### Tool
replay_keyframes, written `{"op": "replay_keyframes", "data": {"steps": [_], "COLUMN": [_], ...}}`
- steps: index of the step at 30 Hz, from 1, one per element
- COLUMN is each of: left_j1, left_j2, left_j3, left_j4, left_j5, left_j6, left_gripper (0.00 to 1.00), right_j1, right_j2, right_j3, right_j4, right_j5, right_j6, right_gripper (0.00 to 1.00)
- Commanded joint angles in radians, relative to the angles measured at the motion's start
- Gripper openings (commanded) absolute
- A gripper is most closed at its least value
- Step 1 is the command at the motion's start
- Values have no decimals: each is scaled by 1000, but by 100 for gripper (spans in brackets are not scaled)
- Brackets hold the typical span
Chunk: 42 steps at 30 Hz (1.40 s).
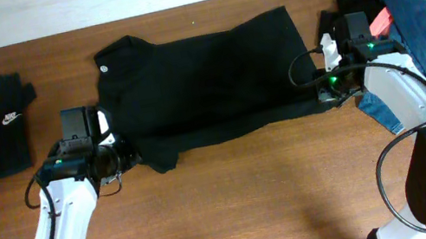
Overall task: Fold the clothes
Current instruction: 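Fold the hem upward with both grippers toward the collar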
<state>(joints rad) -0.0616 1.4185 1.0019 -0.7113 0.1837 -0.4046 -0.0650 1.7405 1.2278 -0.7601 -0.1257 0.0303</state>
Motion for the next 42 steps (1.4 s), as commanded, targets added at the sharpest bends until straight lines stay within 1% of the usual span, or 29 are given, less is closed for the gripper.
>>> {"op": "replay_keyframes", "data": {"steps": [1, 6, 22, 29, 32, 35, 42], "left_j1": [11, 10, 10, 10, 11, 11, 11], "left_j2": [6, 7, 8, 56, 90, 98, 98], "left_j3": [22, 22, 22, 22, 22, 22, 22], "left_j4": [23, 50, 57, 62, 85, 111, 144], "left_j5": [11, 11, -8, -8, -7, -6, -8], "left_j6": [-6, -6, -6, -6, -16, -53, -55], "left_gripper": [1, 1, 1, 1, 1, 0, 1], "right_j1": [-1, -1, -1, -1, -1, -1, -1], "right_j2": [17, 17, 17, 18, 18, 19, 28], "right_j3": [17, 17, 17, 17, 17, 17, 17], "right_j4": [10, 13, -8, -10, -10, -3, 26], "right_j5": [-2, -3, -2, -2, -2, -2, 3], "right_j6": [16, 32, 53, 57, 57, 57, 85], "right_gripper": [4, 4, 4, 4, 4, 4, 4]}}
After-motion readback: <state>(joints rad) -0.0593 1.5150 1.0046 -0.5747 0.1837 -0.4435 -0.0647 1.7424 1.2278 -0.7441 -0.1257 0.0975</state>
